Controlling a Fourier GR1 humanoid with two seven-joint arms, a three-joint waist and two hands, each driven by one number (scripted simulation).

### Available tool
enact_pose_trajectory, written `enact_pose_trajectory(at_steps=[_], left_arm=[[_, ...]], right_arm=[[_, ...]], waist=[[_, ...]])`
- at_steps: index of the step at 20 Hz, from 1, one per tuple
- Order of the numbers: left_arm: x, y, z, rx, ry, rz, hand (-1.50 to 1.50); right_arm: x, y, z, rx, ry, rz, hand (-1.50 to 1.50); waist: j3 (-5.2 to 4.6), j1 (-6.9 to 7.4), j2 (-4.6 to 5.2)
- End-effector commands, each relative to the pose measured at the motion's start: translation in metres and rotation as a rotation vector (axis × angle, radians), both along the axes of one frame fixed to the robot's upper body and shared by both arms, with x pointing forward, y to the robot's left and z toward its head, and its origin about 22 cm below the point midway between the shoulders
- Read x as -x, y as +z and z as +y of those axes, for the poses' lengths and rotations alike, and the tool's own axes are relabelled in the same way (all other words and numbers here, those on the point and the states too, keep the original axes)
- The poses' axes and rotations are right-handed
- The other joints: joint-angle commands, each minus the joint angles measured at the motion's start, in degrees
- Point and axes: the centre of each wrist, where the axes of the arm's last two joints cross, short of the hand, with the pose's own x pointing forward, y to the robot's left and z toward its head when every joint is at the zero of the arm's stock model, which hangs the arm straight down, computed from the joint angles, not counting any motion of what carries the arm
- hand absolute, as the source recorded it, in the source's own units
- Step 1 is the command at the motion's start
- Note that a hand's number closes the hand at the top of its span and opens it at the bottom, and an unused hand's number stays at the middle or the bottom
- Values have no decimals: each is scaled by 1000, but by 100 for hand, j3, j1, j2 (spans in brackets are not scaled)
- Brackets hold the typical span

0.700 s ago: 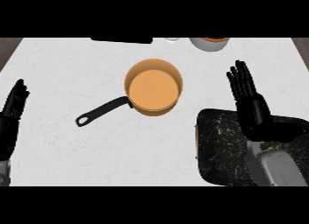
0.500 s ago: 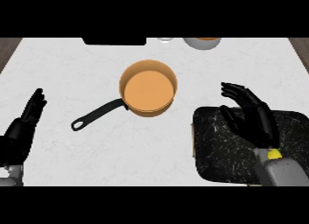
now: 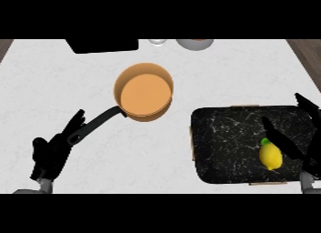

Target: Pick the lemon from the tray and place it in the pot

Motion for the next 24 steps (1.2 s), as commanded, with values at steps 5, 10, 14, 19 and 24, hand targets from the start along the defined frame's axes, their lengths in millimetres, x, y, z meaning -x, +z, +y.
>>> enact_pose_trajectory(at_steps=[5, 10, 14, 19, 24], left_arm=[[-22, 5, -39, 22, -101, 39, 0], [-15, -3, -41, 36, -104, 48, 0], [-16, -5, -29, 34, -124, 58, 0], [-14, -4, -27, 49, -120, 56, 0], [-28, 13, -33, 31, -131, 34, 0]], right_arm=[[69, 41, 27, 79, -90, -15, -150], [83, 57, 29, -33, -161, 270, -150], [74, 99, 35, -115, -167, 341, -150], [55, 84, 27, -211, -154, 524, -150], [42, 52, 8, -197, -83, 770, -150]], waist=[[15, 343, 28], [-6, 395, 52], [20, 496, 53], [35, 520, 55], [44, 544, 61]])
